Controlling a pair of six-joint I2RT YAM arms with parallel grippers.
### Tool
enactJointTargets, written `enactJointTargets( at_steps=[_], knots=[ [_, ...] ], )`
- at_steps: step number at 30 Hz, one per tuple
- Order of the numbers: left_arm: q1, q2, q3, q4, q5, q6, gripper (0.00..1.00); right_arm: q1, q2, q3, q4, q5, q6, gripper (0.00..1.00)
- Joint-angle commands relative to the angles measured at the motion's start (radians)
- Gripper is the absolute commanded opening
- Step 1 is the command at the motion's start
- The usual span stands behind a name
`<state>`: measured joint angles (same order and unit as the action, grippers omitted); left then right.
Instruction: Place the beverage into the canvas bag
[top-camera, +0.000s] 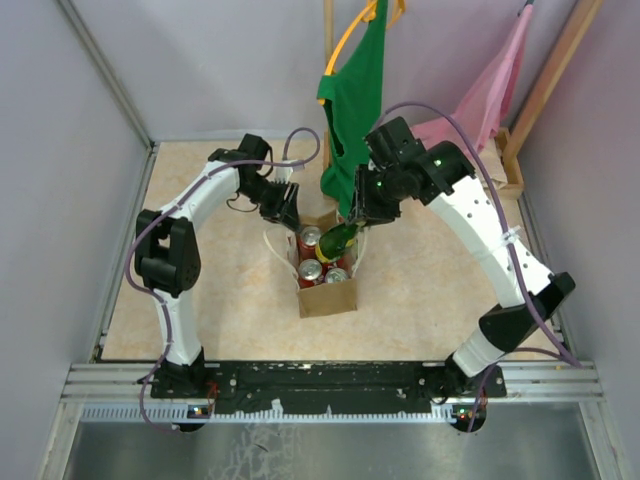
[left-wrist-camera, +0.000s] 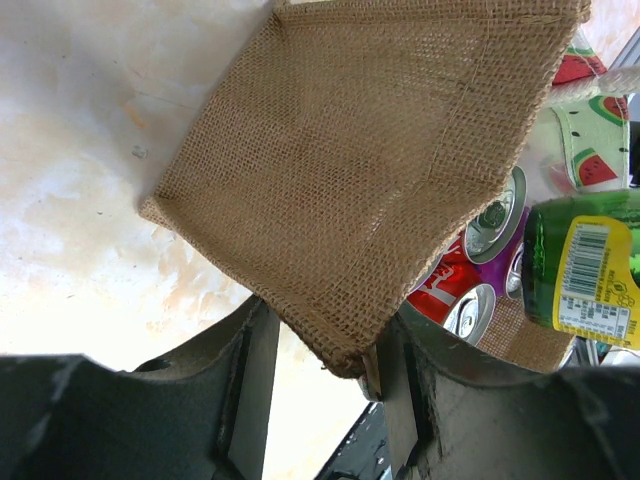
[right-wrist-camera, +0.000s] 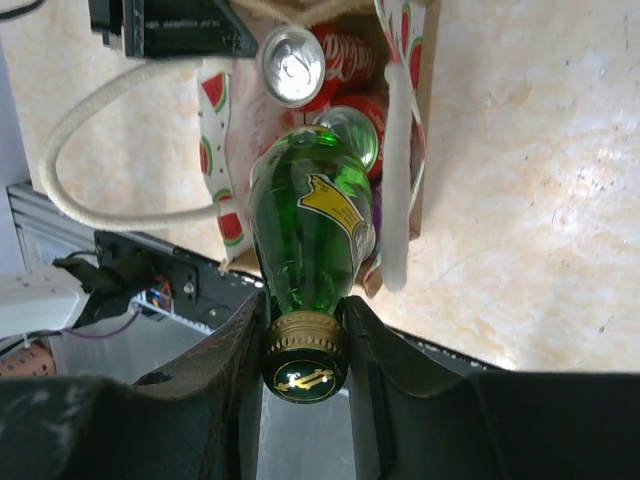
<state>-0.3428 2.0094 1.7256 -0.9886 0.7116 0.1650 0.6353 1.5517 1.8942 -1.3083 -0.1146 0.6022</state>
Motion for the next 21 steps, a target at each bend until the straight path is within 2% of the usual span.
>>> enactJointTargets(
  at_steps=[1,6,21],
  knots=[
    [-0.010,0.014,0.042,0.022,0.014,0.008,0.48,-0.019,0.016,0.133,0.151,-0.020,-0.033,0.00],
    [-0.008,0.010,0.035,0.021,0.011,0.005,0.48,-0.028,0.056,0.174,0.152,-0.008,-0.050,0.00],
    [-0.008,0.011,0.033,0.021,0.011,0.007,0.48,-0.085,0.090,0.148,0.197,0.080,-0.109,0.00]
  ],
)
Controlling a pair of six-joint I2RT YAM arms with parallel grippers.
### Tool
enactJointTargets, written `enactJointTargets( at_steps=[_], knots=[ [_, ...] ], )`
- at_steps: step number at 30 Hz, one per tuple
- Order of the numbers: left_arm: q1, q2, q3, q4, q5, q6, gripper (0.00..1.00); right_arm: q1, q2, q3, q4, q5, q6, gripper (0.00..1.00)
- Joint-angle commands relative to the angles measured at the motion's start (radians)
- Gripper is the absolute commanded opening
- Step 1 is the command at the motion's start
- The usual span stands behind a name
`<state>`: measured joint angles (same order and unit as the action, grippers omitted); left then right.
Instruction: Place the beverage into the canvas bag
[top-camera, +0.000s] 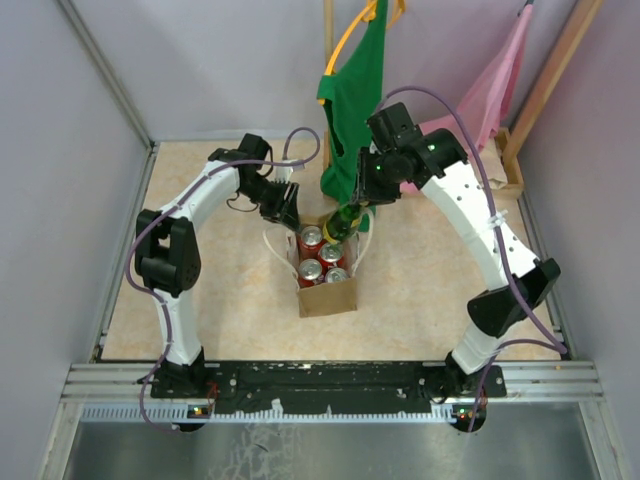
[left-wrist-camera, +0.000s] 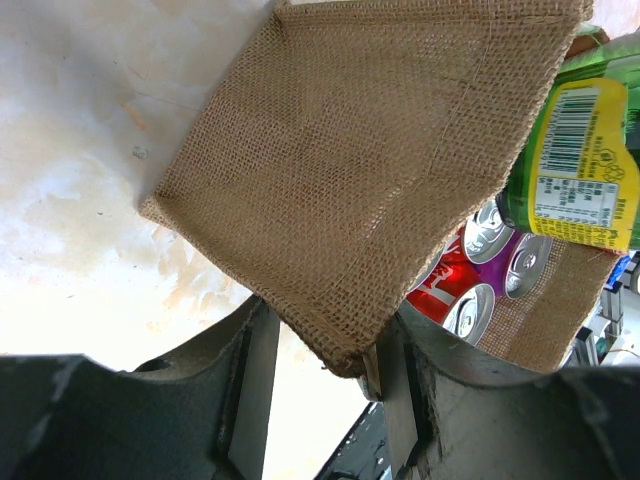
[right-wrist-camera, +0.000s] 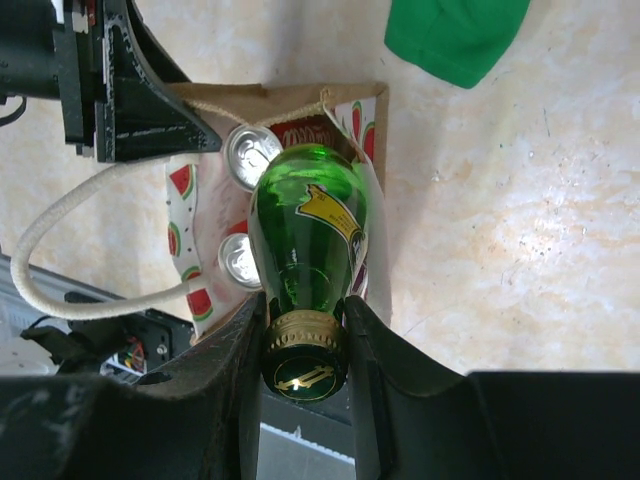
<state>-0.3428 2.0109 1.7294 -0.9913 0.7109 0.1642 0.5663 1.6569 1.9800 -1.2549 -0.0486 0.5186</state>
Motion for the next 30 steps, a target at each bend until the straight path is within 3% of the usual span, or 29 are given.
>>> enactJointTargets(
  at_steps=[1,30],
  knots=[
    [-0.007,0.007,0.030,0.024,0.012,0.007,0.48,-0.016,-0.013,0.061,0.145,0.018,-0.030,0.00],
    [-0.007,0.014,0.037,0.019,0.010,0.008,0.48,-0.012,-0.011,-0.051,0.329,0.135,-0.086,0.00]
  ],
)
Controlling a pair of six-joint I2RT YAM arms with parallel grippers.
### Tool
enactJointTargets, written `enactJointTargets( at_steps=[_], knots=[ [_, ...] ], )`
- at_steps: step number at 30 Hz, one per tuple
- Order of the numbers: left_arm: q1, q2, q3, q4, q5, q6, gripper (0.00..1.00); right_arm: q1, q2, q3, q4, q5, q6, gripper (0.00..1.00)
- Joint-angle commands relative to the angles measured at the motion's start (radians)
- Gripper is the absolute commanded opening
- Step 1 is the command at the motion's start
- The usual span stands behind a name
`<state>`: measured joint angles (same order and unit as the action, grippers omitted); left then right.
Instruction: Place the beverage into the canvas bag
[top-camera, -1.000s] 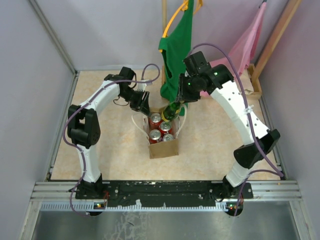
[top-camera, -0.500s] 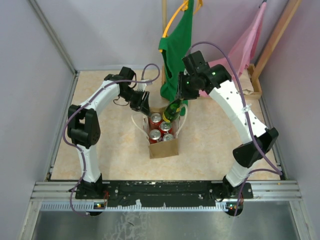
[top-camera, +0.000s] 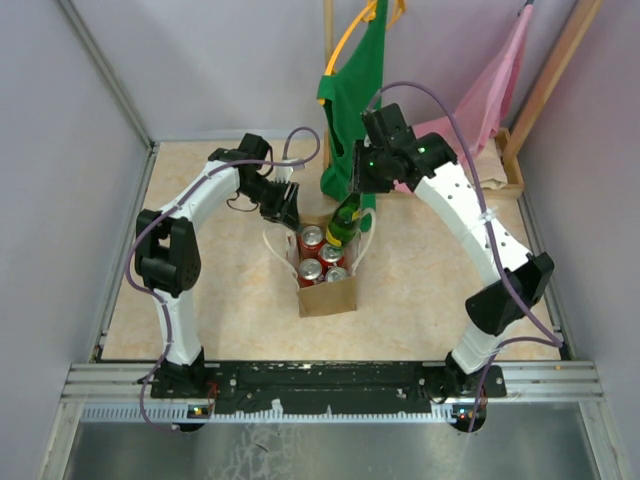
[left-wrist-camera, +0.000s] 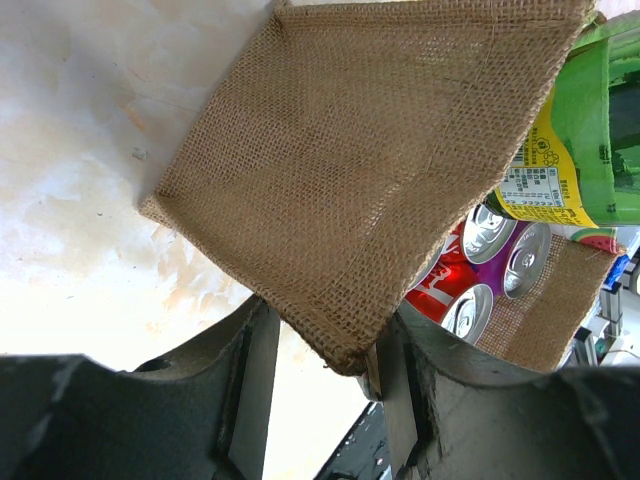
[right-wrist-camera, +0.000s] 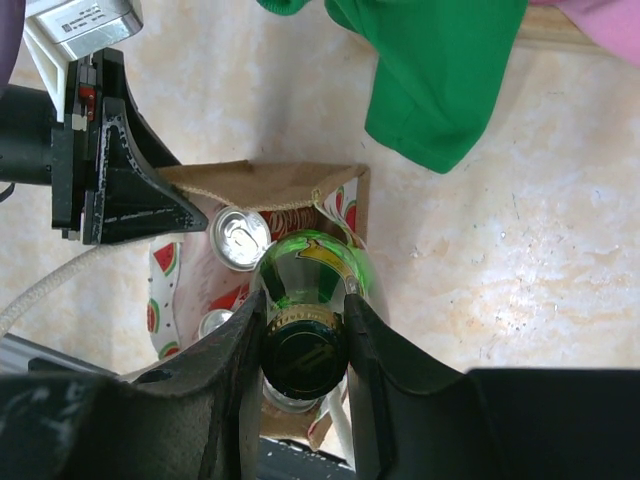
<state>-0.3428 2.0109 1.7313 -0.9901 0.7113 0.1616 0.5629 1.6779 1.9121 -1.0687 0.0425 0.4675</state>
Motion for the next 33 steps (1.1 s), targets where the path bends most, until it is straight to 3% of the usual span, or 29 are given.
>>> enactJointTargets(
  at_steps=[1,10,16,33],
  knots=[
    [-0.007,0.015,0.037,0.018,0.010,0.012,0.48,-0.007,-0.033,0.015,0.148,0.047,-0.039,0.00],
    [-0.007,0.025,0.051,0.016,0.011,0.016,0.48,0.002,-0.033,0.037,0.160,0.043,-0.065,0.00],
    [-0.007,0.031,0.062,0.010,0.008,0.020,0.48,0.011,0.049,0.148,0.030,0.048,-0.077,0.00],
    [-0.007,0.054,0.097,0.001,0.014,0.024,0.48,0.048,0.010,0.163,0.161,0.089,-0.107,0.00]
  ],
)
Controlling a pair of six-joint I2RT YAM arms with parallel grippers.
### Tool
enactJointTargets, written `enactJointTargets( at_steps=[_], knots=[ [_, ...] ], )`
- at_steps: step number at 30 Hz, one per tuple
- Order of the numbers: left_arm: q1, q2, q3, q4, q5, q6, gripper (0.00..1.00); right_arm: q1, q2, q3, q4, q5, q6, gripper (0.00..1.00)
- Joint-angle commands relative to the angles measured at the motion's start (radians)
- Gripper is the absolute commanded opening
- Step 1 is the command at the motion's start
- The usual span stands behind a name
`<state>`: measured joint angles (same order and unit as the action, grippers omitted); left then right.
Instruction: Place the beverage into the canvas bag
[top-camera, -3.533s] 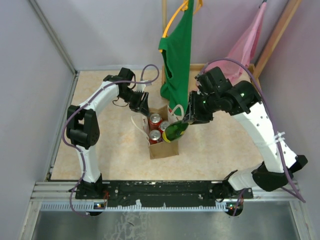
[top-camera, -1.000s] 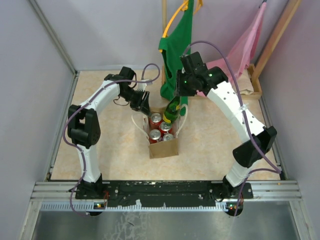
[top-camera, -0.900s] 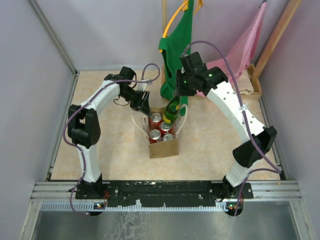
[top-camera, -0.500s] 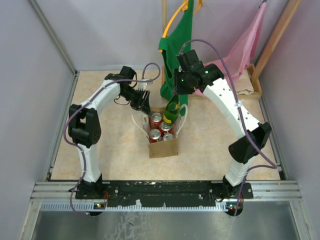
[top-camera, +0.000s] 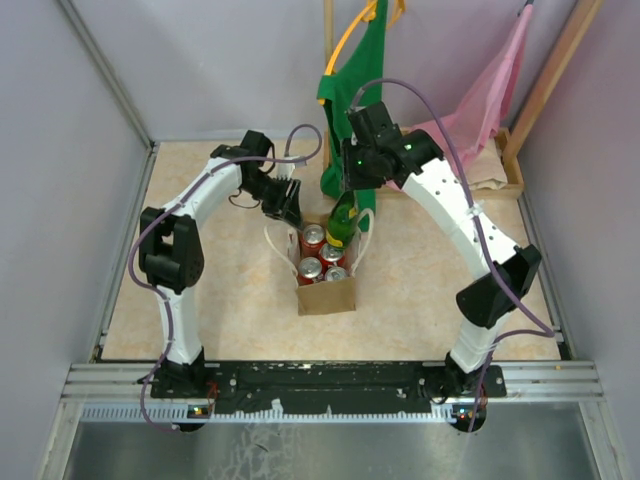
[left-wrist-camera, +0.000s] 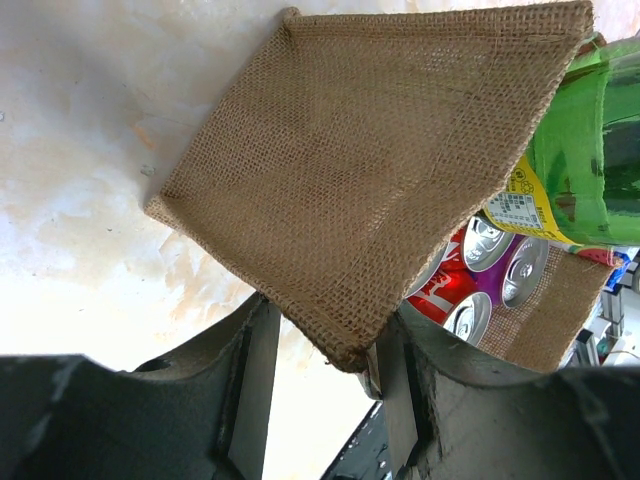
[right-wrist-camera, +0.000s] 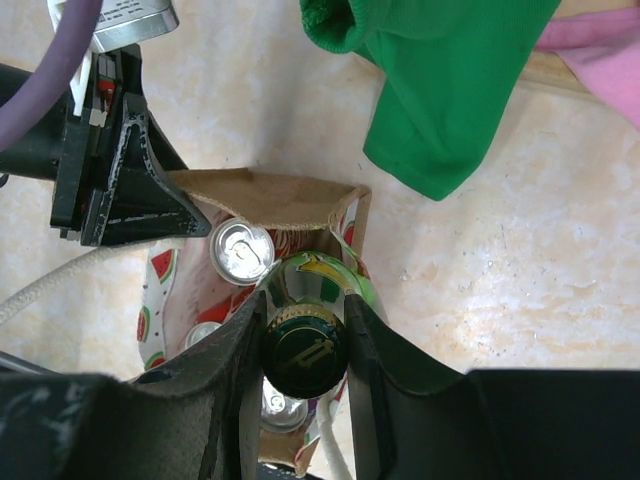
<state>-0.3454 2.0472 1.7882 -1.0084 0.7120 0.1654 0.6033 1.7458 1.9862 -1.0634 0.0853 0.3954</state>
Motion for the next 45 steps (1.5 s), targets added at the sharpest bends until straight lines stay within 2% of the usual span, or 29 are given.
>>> enactJointTargets(
  at_steps=[1,11,29,45],
  knots=[
    [-0.004,0.019,0.041,0.019,0.014,0.020,0.48,0.011,-0.066,0.085,0.168,0.050,-0.038,0.00],
    [-0.003,0.022,0.042,0.015,0.016,0.026,0.48,0.035,-0.143,-0.023,0.306,0.070,-0.068,0.00],
    [-0.001,0.021,0.035,0.013,0.017,0.025,0.48,0.076,-0.151,-0.123,0.300,0.160,-0.177,0.00],
    [0.000,0.025,0.034,0.010,0.014,0.026,0.48,0.140,-0.142,-0.093,0.260,0.262,-0.266,0.00]
  ],
)
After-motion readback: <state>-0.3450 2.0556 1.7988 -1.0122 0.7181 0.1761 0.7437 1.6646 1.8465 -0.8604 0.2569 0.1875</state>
